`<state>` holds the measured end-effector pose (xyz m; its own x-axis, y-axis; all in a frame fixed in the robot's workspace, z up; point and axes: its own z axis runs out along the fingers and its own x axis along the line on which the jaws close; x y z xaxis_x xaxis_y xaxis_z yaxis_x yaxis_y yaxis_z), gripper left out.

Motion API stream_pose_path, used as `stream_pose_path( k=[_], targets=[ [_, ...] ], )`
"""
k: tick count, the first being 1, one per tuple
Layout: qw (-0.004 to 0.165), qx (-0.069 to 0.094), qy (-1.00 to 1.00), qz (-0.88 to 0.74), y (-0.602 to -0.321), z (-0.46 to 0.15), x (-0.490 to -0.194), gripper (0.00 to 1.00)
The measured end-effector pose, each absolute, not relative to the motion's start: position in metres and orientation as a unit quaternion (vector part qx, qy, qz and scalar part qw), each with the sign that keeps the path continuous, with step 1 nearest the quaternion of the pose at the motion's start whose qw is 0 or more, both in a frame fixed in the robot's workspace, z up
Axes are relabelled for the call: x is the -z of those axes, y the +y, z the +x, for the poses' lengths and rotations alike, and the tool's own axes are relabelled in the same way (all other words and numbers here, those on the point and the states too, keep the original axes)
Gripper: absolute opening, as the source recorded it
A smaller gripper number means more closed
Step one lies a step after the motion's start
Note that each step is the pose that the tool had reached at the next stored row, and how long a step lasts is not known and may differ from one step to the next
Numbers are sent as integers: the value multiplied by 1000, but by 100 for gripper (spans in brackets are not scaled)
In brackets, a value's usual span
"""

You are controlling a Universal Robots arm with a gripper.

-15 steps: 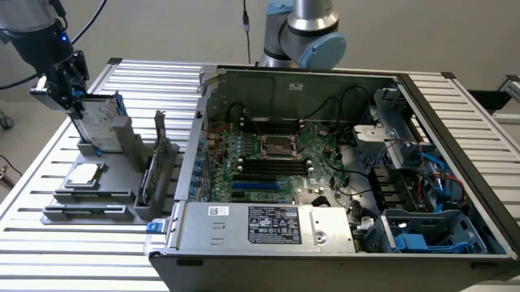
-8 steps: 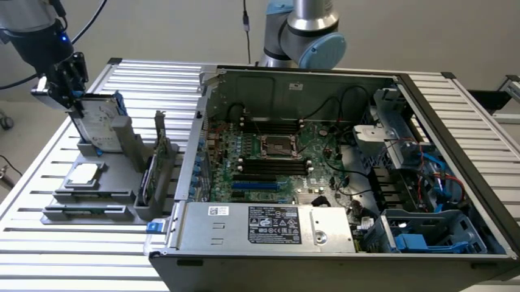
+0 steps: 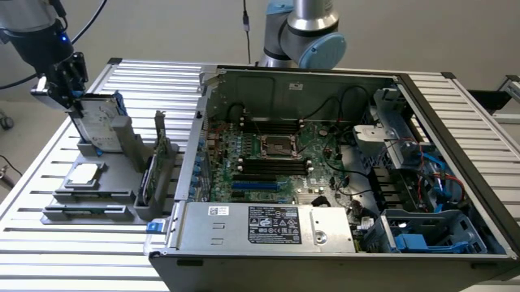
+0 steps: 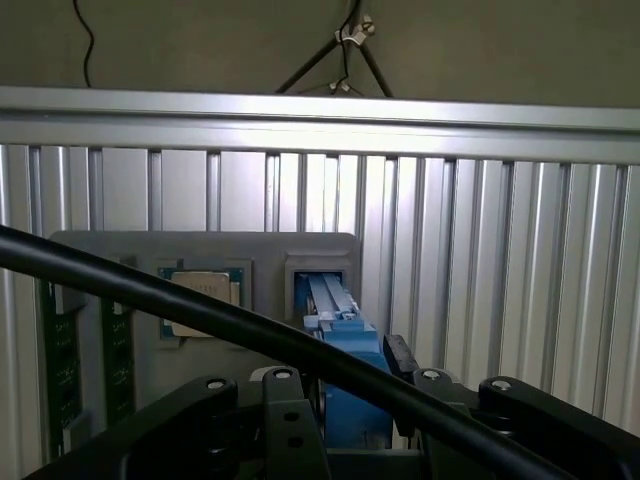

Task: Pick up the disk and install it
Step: 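Pick up the disk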

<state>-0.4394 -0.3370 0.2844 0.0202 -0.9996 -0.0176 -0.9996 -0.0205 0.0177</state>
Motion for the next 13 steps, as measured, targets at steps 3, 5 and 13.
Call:
stream_pose_path(
  k=[3,5,13],
  targets=[
    [1,14,-700,714,-337,-439,-284,41],
    [2,14,-700,714,-337,-439,-284,41],
    [5,12,-700,714,-337,-439,-285,41]
  ],
)
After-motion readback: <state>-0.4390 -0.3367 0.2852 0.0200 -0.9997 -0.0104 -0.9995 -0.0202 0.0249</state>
